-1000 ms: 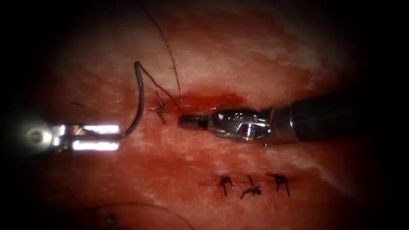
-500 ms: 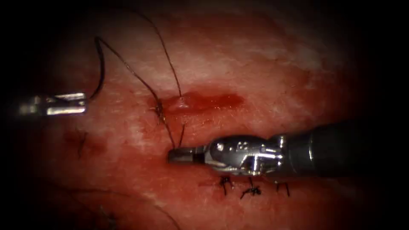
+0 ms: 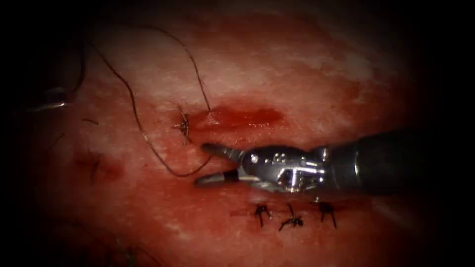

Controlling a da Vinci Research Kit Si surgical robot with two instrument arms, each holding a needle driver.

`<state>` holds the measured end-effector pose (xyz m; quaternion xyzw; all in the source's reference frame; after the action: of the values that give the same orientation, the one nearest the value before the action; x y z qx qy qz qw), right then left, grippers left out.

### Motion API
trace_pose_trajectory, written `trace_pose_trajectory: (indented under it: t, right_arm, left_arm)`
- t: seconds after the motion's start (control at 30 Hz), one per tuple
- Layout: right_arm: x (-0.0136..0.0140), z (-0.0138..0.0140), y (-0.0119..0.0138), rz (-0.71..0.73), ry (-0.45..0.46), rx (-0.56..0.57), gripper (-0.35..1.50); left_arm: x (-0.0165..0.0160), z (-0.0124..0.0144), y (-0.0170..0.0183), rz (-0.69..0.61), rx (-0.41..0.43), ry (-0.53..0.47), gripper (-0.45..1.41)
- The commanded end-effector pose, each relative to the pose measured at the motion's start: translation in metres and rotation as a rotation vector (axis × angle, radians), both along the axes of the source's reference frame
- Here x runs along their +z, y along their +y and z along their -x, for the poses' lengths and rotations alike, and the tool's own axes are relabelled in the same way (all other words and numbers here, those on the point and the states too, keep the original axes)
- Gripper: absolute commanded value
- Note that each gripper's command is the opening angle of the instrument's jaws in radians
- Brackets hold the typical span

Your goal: Wound Closure

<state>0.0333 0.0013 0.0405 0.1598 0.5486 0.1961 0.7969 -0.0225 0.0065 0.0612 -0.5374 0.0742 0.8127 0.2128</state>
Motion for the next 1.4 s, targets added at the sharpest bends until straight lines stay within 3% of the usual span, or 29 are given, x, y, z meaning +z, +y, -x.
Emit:
trace_pose_trajectory:
  t: [0.03, 0.27, 0.53, 0.77, 0.83, 0.87, 0.9, 1.2, 1.3, 1.4]
  right_arm:
    - [0.0025, 0.0002, -0.0001, 0.035, -0.009, -0.004, 1.31]
    - [0.0053, -0.001, -0.0002, 0.085, -0.057, -0.031, 1.28]
    - [0.0064, -0.0024, -0.0008, 0.161, -0.068, -0.054, 1.29]
    - [0.0078, -0.0024, -0.0011, 0.229, -0.132, -0.132, 1.26]
    - [0.0079, -0.0023, -0.0011, 0.225, -0.125, -0.14, 0.86]
    - [0.0078, -0.0022, -0.001, 0.22, -0.115, -0.152, 0.34]
    - [0.0078, -0.0019, -0.0009, 0.211, -0.099, -0.17, -0.32]
    - [0.0045, -0.0002, -0.0008, 0.206, -0.119, -0.146, -0.35]
    - [0.0004, -0.0009, -0.0039, 0.193, -0.136, -0.165, -0.35]
    - [-0.0027, -0.0015, -0.0053, 0.166, -0.105, -0.201, -0.35]
  left_arm:
    - [0.0009, -0.0002, -0.0008, -0.008, -0.008, 0.004, -0.45]
    - [0.0028, -0.0005, -0.0009, -0.028, -0.039, 0.008, -0.45]
    - [0.0029, -0.0002, -0.001, -0.026, -0.037, 0.005, -0.45]
    - [0.003, -0.0001, -0.001, -0.031, -0.04, 0.003, -0.45]
    - [0.003, 0.0, -0.001, -0.031, -0.039, 0.002, -0.45]
    - [0.003, 0.0, -0.0011, -0.035, -0.041, 0.0, -0.45]
    - [0.003, 0.0, -0.0011, -0.035, -0.041, 0.0, -0.45]
    - [0.004, -0.0001, -0.0011, -0.029, -0.041, 0.001, -0.45]
    - [0.0061, -0.0002, -0.0013, -0.033, -0.051, -0.005, -0.45]
    - [0.0078, -0.0002, -0.0016, -0.035, -0.059, -0.01, -0.45]
